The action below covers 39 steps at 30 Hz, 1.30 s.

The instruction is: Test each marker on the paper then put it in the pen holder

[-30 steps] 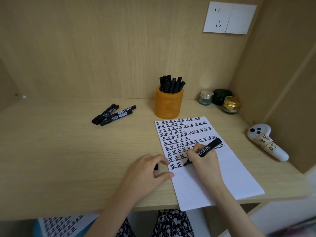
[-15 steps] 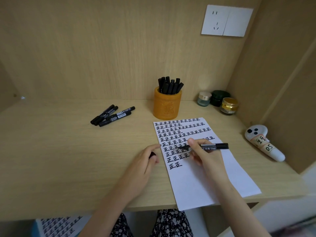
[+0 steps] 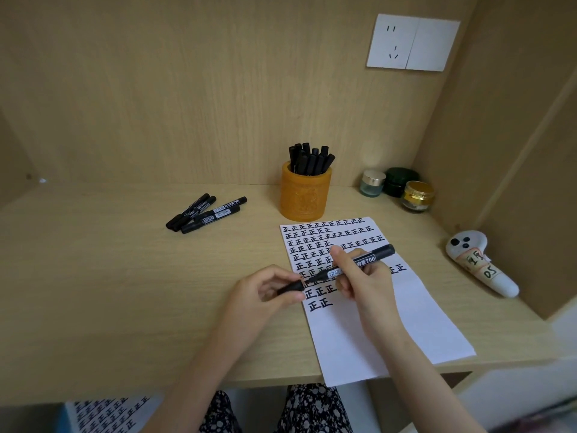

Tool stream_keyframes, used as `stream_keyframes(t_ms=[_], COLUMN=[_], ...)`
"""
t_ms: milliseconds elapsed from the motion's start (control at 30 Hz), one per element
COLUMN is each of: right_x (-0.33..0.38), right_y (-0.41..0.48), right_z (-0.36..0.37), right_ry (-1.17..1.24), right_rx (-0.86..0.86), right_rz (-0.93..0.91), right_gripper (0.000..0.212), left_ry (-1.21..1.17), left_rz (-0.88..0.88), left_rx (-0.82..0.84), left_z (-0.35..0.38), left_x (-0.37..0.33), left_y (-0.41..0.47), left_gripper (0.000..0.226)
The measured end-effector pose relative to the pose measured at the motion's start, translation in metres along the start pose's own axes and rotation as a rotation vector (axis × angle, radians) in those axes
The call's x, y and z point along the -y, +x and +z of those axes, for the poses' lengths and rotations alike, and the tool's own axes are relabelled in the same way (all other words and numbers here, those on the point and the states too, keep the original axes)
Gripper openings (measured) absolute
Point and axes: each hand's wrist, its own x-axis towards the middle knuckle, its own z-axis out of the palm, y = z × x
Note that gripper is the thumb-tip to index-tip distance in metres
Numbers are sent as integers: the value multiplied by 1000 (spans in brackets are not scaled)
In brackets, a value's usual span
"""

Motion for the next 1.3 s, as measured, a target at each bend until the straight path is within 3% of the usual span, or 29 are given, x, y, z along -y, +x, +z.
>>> stream_keyframes(t_ms=[300, 567, 867, 967, 1067, 1167, 1300], right_x=[-5, -9, -1, 5, 6, 8, 2], right_y=[-7, -7, 1, 8, 13, 17, 29], right_z=[13, 23, 25, 19, 7, 3, 12], right_ry=[-57, -16, 1, -55, -307, -570, -644], right_rx=[61, -6, 103, -1, -149, 58, 309], right_rz=[-49, -80, 39, 120, -120, -479, -694], right_gripper=[49, 41, 46, 48, 37, 31, 23], left_ry=[-112, -189, -175, -135, -52, -2, 38], left_rz=[0, 12, 37, 47, 42, 59, 99], left_rx=[-54, -134, -167, -187, -220, -261, -298], left_z=[10, 18, 14, 8, -1, -8, -8], left_x=[-2, -4, -10, -18, -20, -23, -27], left_y=[0, -1, 1, 4, 9, 17, 34], left_gripper=[24, 17, 13, 12, 9, 6, 10])
